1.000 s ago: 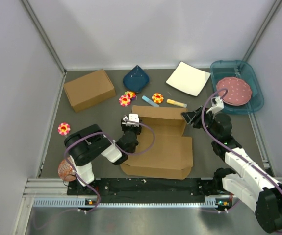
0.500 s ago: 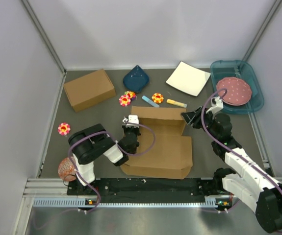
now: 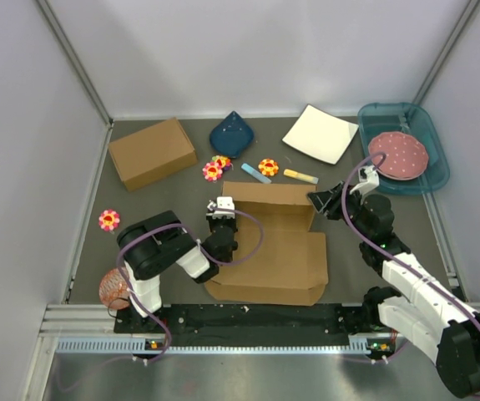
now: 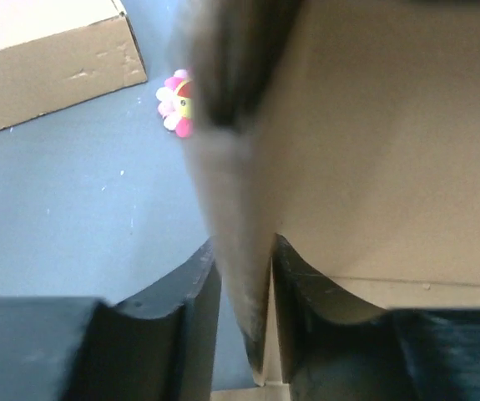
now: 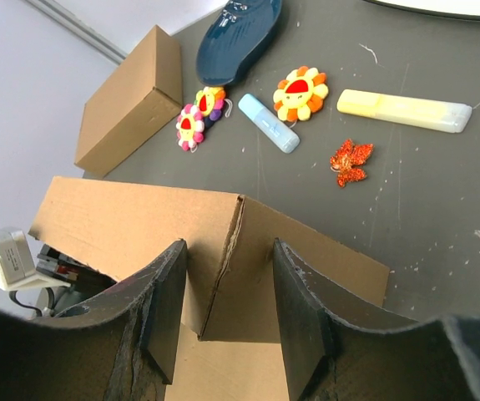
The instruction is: Fold the paper box
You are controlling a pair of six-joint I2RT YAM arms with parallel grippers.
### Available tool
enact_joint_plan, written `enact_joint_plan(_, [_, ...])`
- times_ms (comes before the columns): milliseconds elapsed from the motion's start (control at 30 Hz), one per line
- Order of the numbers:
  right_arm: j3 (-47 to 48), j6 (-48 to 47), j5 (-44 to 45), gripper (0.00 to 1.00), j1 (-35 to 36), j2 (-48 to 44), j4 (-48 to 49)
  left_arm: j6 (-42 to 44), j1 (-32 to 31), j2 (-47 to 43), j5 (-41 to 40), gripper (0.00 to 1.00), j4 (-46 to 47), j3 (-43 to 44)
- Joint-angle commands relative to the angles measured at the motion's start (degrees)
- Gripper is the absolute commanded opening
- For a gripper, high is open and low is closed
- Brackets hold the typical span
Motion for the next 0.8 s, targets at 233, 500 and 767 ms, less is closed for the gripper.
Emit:
enact_joint_plan(233, [-1.7,-1.2,-0.2,0.43,1.4,-0.8,-3.9,2.2,-0.2,2.5,-1.2,0.00,8.8,-0.6])
enact_joint_plan(500, [-1.8,-1.2,-0.1,0.43,1.3,-0.7,-3.9,0.9,-0.7,-0.8,-1.5,0.52,6.6,-2.6])
enact_joint_plan(767, [-1.3,-1.7,0.4,0.43,1.4,-1.3,-4.6,-0.9,-1.0,-4.8,-2.1,0.77,10.4,-6.6])
